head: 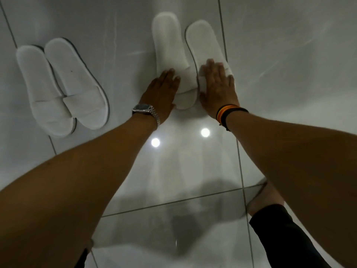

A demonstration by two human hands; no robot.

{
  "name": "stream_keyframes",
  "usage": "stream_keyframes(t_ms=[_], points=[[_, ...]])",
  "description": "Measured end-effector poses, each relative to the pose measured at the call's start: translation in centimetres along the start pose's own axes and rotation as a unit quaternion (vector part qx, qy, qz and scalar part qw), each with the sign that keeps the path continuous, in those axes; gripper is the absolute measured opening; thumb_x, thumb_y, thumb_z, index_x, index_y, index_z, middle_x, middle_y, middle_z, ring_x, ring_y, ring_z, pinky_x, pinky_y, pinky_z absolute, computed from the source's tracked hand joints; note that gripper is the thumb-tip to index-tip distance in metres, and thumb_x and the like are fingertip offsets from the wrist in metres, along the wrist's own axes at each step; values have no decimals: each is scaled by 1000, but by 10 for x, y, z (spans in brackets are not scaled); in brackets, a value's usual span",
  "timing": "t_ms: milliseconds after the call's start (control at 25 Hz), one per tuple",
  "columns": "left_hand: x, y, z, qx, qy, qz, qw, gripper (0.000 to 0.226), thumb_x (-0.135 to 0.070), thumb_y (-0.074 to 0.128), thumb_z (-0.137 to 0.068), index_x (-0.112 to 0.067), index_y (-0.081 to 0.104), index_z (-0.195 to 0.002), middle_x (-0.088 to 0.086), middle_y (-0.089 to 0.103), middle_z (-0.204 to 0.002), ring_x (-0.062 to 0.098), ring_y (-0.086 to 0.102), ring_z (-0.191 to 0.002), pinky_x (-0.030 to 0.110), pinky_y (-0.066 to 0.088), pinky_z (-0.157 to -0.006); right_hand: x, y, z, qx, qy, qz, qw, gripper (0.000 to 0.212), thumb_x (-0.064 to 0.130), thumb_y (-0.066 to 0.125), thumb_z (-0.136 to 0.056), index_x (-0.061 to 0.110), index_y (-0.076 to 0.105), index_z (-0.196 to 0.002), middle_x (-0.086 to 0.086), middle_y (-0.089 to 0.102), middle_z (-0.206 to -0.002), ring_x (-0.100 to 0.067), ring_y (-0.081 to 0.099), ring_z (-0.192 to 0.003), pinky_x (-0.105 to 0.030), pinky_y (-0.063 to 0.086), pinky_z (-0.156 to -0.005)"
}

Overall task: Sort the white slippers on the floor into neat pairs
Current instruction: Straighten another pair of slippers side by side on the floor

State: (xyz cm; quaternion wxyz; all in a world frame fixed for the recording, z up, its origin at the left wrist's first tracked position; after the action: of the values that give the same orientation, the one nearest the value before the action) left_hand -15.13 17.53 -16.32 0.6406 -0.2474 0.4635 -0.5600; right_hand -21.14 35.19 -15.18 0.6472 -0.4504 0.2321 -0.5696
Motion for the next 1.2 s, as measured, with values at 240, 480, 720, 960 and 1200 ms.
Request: stream_keyframes(t_ms=[240, 480, 720, 960, 1200], points=[[-21, -6, -11, 14, -59, 73, 996, 70, -25, 67, -92, -5, 32, -149, 12, 2, -168, 30, 3, -155, 42, 18, -125, -7, 26, 49, 1, 89, -88, 992, 75, 32, 50, -97, 9, 7, -155, -11, -2, -164, -29, -1, -151, -50, 18, -121], [-7, -23, -34, 14, -36, 83, 996, 76, -19, 73, -88, -6, 30, -150, 10, 3, -169, 28, 5, -155, 39, 19, -124, -2, 0, -3, 14, 94, -97, 991, 76, 34, 48, -99, 8, 2, -155, -10, -5, -164, -27, -4, -151, -43, 12, -124], [32, -52, 33, -42, -85, 76, 993, 75, -27, 52, -98, -9, 12, -159, 14, 2, -168, 29, 2, -155, 41, 6, -126, 81, -11, 34, -11, 45, -84, 995, 80, 27, 52, -95, 9, 2, -155, -9, -1, -165, -27, 0, -151, -48, 19, -122], [163, -32, 187, -46, -294, 123, 947, 74, -41, 33, -103, -14, -7, -160, 8, -7, -169, 25, -4, -156, 43, 8, -127, 249, 41, 51, 77, -132, -84, 985, 74, 21, 48, -97, 12, 3, -155, -7, -4, -165, -26, -2, -151, -48, 16, -122], [246, 8, 248, 20, -294, 199, 935, 72, -50, 27, -104, -16, -3, -160, 1, -13, -168, 17, -3, -156, 38, 15, -125, 350, 110, 38, 161, -116, -57, 979, 69, 18, 45, -99, 9, 5, -155, -6, -15, -164, -26, -11, -150, -45, 16, -122]])
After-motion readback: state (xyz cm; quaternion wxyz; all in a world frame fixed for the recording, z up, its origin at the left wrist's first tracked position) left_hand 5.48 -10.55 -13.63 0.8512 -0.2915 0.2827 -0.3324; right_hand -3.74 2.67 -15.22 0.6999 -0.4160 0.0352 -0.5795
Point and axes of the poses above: each hand's wrist, its own z-axis away from the middle knuckle, its own y-axis out of the palm, x = y × z, the point moved 4 cm from there along -z, towards the middle knuckle
